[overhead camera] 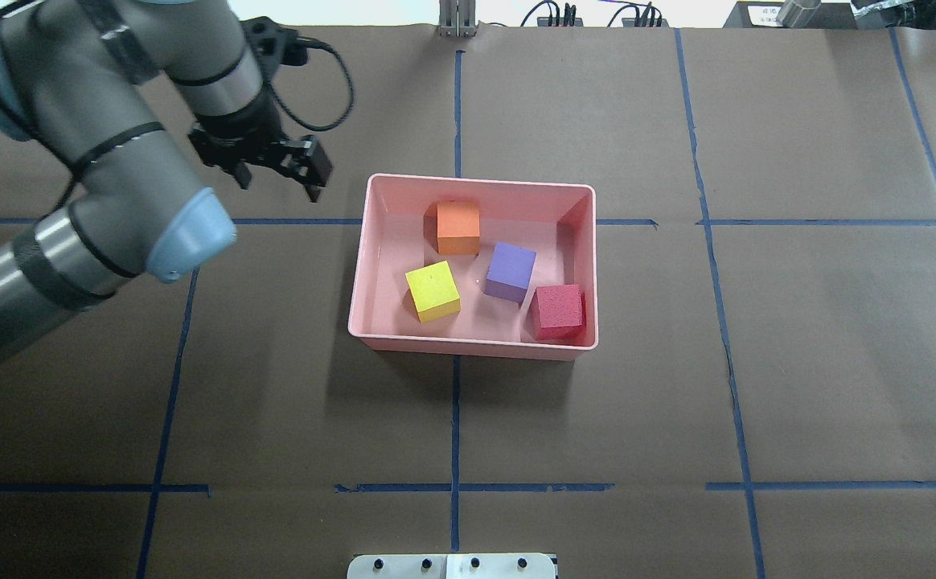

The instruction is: Place blocks into pink bin with both arms

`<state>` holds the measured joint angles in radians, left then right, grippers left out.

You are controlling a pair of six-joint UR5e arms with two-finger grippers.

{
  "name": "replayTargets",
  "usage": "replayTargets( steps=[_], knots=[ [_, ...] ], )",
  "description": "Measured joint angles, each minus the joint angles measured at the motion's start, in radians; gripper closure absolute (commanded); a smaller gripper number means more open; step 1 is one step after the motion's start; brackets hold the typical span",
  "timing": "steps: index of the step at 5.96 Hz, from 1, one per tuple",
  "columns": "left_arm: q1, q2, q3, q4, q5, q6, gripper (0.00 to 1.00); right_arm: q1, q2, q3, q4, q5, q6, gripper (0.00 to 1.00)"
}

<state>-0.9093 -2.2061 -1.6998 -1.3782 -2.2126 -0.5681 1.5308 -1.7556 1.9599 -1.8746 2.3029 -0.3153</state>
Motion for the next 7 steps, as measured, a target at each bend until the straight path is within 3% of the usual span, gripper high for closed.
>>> replayTargets(
  steps=[2, 4, 7],
  knots=[
    [-0.226, 0.242, -0.052, 0.0, -0.087, 0.42, 0.0, 0.039, -0.069, 0.0, 0.064, 0.003, 0.003, 0.0],
    [-0.483, 0.486, -0.049, -0.011, -0.149, 0.714, 0.0, 0.044, -0.084, -0.003, 0.103, 0.004, 0.033, 0.0],
    [-0.646, 0.699, -0.047, -0.021, -0.148, 0.849, 0.0, 0.045, -0.082, 0.002, 0.108, 0.004, 0.051, 0.0]
  ],
)
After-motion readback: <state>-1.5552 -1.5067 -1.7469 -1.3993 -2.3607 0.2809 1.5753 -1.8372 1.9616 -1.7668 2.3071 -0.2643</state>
